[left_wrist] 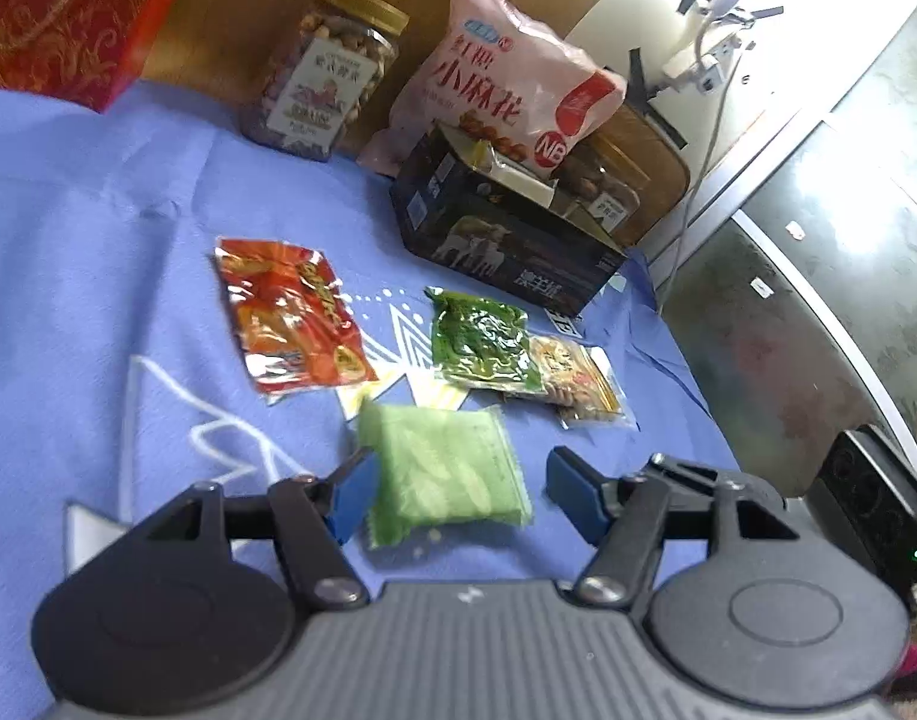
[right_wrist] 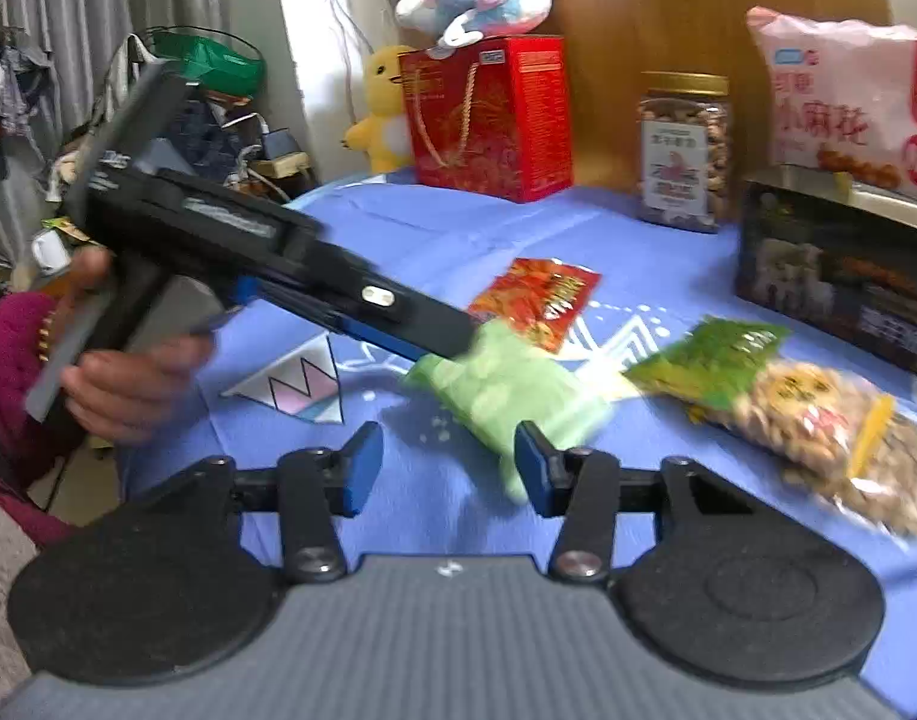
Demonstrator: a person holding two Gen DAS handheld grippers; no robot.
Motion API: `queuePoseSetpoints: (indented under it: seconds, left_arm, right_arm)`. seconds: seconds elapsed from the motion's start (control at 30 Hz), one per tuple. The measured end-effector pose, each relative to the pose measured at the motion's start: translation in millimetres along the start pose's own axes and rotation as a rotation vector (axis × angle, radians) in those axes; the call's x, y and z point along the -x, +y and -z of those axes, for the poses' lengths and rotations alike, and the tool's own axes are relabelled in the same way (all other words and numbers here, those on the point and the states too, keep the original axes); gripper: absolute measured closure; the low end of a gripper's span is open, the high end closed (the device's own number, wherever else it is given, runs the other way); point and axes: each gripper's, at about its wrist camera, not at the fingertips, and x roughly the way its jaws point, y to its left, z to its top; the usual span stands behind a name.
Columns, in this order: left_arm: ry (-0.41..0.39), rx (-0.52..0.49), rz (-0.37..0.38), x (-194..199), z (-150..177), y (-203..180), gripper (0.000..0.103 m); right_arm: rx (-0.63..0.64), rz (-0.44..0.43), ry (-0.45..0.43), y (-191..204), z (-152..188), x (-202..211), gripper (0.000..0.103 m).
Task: Organize snacks
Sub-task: 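Grasp the light green pack with the left gripper, then lift the light green pack into the tin box and release it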
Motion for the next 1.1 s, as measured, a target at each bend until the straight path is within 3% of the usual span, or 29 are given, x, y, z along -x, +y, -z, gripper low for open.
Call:
queuePoseSetpoints:
  seconds: [0.07,0.2,0.37,0.47,0.57,0.6,0.67,0.87,1.1]
  left_arm:
    - [-0.016,-0.013,-0.020,6.8,-1.6,0.2,0.039]
    - [-0.020,-0.008,-0.022,3.7,-10.9,4.1,0.039]
    - [0.022,-0.017,-0.032,-19.5,-11.6,5.3,0.039]
    - [0.042,-0.018,-0.040,-29.0,-5.8,7.2,0.043]
    - [0.047,-0.030,-0.027,-27.7,-0.4,5.4,0.054]
    - [0.052,-0.029,-0.020,-27.0,1.4,4.5,0.057]
    - [0.053,-0.042,-0.025,-23.9,5.1,-0.1,0.057]
    - [0.023,-0.072,0.009,-12.6,-6.7,-19.6,0.057]
    - [-0.022,-0.202,0.011,-44.0,-61.4,-69.1,0.057]
  right_arm:
    - [0.000,0.052,-0.002,0.0,5.4,-0.3,0.025]
    - [-0.017,0.087,0.022,-2.4,9.1,-10.7,0.026]
    - [0.052,0.164,0.024,6.1,5.1,-27.4,0.026]
    - [0.069,0.159,0.035,8.7,3.6,-35.2,0.028]
    - [0.075,0.160,0.033,12.2,3.5,-40.9,0.041]
    - [0.076,0.164,0.028,13.7,2.9,-40.6,0.053]
    - [0.072,0.172,0.021,16.6,1.2,-38.9,0.062]
    - [0.084,0.188,-0.026,19.7,0.2,-19.6,0.068]
    - [0.045,0.289,-0.160,-21.1,-28.4,6.5,0.069]
